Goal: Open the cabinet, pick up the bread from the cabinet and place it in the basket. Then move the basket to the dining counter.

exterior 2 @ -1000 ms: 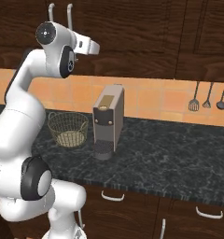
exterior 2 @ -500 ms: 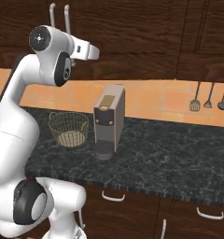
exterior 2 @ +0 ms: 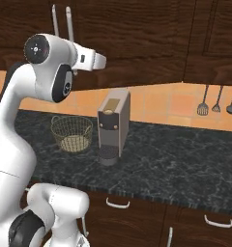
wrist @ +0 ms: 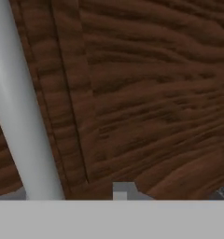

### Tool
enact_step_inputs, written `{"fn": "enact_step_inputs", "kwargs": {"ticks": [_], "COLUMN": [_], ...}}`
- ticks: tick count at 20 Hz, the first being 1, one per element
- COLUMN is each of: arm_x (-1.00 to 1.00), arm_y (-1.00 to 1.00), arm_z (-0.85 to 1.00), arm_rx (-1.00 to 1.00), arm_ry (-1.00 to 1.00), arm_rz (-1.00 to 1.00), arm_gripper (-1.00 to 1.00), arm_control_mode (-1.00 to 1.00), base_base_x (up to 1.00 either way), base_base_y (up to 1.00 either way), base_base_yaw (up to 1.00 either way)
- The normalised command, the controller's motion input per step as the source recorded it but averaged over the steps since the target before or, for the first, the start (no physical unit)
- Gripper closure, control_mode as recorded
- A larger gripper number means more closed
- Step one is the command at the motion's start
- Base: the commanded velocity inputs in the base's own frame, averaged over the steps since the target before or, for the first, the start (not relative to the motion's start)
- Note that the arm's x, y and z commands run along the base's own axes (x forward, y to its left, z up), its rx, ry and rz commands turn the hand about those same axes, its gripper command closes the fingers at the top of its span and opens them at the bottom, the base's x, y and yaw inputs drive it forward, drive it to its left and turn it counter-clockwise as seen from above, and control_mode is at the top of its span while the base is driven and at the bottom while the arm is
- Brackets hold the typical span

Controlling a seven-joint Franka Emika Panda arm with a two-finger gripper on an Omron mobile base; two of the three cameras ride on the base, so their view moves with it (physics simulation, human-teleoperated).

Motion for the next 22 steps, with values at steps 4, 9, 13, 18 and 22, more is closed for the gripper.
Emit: {"fn": "enact_step_inputs", "kwargs": {"ticks": [4, 9, 13, 18, 22], "arm_x": [-0.66, -0.65, -0.62, -0.3, -0.1], "arm_y": [-1.0, -1.0, -1.0, -1.0, -1.0], "arm_z": [0.0, 0.0, 0.0, 0.0, 0.0], "arm_rx": [0.0, 0.0, 0.0, 0.0, 0.03], "arm_ry": [-0.01, -0.02, -0.01, -0.01, -0.03], "arm_rz": [0.0, 0.0, 0.0, 0.0, 0.0], "arm_gripper": [1.0, 1.0, 1.0, 1.0, 1.0], "arm_control_mode": [-1.0, -1.0, -1.0, -1.0, -1.0], "base_base_x": [0.0, 0.0, 0.0, 0.0, 0.0], "base_base_y": [0.0, 0.0, 0.0, 0.0, 0.0], "base_base_yaw": [0.0, 0.0, 0.0, 0.0, 0.0]}}
